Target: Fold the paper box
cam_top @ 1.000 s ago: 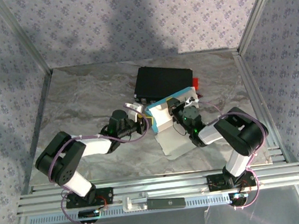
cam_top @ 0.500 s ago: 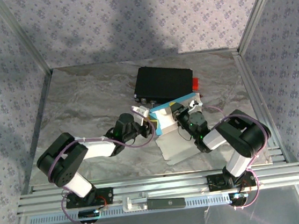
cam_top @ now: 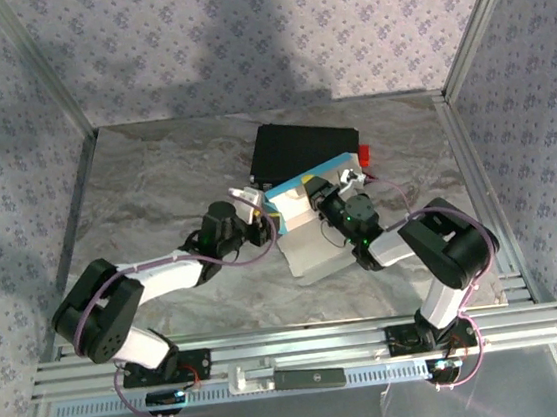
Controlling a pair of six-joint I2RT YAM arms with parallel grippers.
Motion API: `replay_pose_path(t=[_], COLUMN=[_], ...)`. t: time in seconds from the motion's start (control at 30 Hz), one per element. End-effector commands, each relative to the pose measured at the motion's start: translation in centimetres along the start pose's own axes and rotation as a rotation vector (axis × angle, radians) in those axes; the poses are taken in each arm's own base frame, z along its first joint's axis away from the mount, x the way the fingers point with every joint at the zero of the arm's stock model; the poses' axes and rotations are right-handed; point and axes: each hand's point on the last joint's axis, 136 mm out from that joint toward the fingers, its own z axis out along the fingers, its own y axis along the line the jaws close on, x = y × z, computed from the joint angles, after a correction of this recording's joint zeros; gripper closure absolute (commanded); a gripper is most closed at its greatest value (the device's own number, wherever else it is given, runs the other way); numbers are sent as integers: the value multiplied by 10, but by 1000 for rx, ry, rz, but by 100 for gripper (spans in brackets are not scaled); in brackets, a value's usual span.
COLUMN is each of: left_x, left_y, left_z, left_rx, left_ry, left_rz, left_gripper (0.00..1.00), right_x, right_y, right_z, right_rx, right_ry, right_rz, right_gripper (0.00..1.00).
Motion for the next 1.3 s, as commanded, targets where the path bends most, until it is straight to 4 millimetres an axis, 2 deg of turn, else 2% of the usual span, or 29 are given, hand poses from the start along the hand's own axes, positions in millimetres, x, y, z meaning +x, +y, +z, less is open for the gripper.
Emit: replay_pose_path(t=[0.0,0.13,0.33,0.43,0.57,0.93,1.0,1.07,1.2,1.27], left_x=[-16,-11,1,2,3,20,21,17,-6,-23], left_y=[3,-2,4,4,1,-5,-6,-5,3,7], left_z=[-5,-3,-4,-6,-9,-15,-17,-18,-28,-41], left_rx=[8,32,7,8,13,12,13,3,-28,-44], left_ry=[1,33,47,46,59,88,87,78,17,-27], left_rz=[13,23,21,23,31,46,45,39,-32,-75], left_gripper=[38,38,38,36,34,35,35,35,32,28], right_x=[11,13,21,21,21,25,27,25,20,16], right_y=[10,-7,-27,-33,-51,-76,-78,-74,-40,-24], right_z=[8,2,-12,-20,-30,-44,-45,-37,-9,4], right_rx=[-40,-1,50,68,117,190,194,179,77,30], right_ry=[46,66,104,110,114,120,127,126,109,99], right_rz=[-42,-70,-121,-142,-148,-168,-177,-168,-142,-137], right_gripper=[100,100,100,100,100,100,100,100,100,100])
